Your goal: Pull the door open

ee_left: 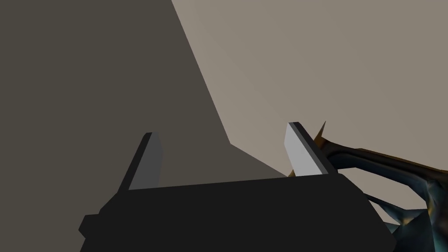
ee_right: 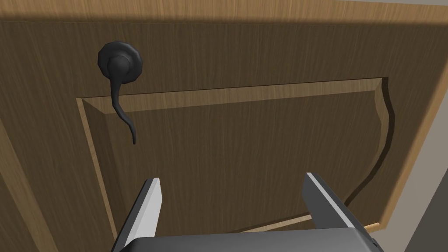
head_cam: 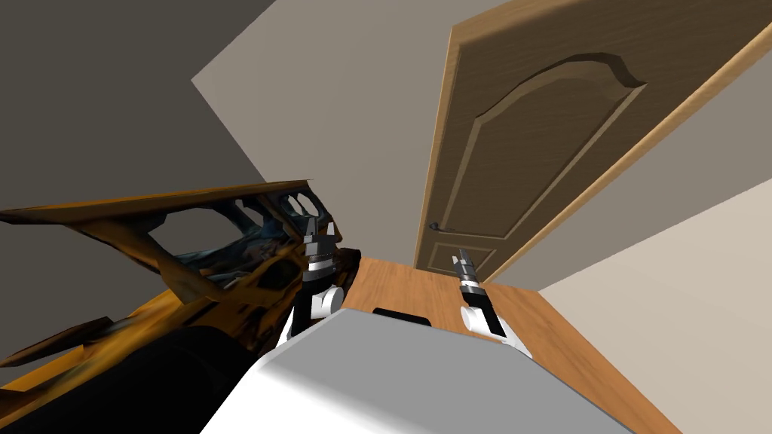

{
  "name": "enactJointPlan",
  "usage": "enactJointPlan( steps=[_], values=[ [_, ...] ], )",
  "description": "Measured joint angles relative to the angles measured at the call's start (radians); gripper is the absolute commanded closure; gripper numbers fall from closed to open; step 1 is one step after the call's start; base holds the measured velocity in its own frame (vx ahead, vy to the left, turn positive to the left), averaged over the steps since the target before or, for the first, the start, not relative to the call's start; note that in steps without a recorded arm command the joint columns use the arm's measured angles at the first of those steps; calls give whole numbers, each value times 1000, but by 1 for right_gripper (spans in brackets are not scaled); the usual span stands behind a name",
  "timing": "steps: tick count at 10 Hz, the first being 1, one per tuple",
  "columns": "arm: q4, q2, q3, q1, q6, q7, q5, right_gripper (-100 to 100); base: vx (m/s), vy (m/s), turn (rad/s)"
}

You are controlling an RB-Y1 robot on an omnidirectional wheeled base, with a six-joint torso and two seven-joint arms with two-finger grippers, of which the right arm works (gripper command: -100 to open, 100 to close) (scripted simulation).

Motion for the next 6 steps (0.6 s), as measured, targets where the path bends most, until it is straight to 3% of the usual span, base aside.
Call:
enactJointPlan(
  steps=[6],
  values=[
    [160,-27,-10,-65,2,-20,-21,-100,103,-6,42]
  ],
)
